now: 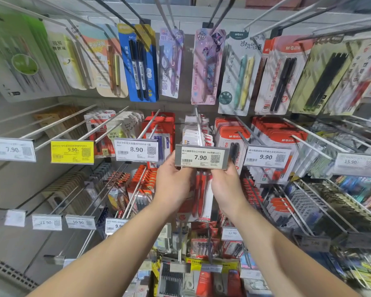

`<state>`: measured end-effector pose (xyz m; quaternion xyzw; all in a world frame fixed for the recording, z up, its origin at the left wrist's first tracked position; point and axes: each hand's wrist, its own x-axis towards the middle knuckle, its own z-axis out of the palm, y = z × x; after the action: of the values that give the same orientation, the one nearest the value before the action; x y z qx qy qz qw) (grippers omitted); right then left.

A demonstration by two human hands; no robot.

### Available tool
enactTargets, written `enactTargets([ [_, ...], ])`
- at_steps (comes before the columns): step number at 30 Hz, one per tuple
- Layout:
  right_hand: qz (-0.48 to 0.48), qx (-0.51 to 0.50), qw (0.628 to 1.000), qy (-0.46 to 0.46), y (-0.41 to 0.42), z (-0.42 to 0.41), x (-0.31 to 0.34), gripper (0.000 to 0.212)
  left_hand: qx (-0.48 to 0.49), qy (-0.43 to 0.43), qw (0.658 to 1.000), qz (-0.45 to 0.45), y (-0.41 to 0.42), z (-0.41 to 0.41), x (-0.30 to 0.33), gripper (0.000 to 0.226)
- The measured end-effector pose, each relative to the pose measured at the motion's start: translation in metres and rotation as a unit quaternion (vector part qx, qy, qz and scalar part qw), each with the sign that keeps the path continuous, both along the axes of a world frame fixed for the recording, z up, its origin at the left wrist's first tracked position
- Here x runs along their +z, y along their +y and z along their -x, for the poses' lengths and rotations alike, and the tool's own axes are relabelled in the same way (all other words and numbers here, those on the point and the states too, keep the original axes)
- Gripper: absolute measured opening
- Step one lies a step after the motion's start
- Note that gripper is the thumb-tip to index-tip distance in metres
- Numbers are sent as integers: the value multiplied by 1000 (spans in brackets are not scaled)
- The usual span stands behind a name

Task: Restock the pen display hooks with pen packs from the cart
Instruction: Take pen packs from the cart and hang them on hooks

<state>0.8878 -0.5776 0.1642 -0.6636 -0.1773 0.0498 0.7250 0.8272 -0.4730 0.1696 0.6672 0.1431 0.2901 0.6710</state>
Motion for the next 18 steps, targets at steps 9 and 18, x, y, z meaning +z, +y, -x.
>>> enactTargets([
  [9,15,-32,999,-36,-4,-14,-7,33,15,58,990,-128,20,-20,0,34],
  [18,46,0,997,-55,-4,-28,-3,42,2,49,995,-90,26,-20,-5,21],
])
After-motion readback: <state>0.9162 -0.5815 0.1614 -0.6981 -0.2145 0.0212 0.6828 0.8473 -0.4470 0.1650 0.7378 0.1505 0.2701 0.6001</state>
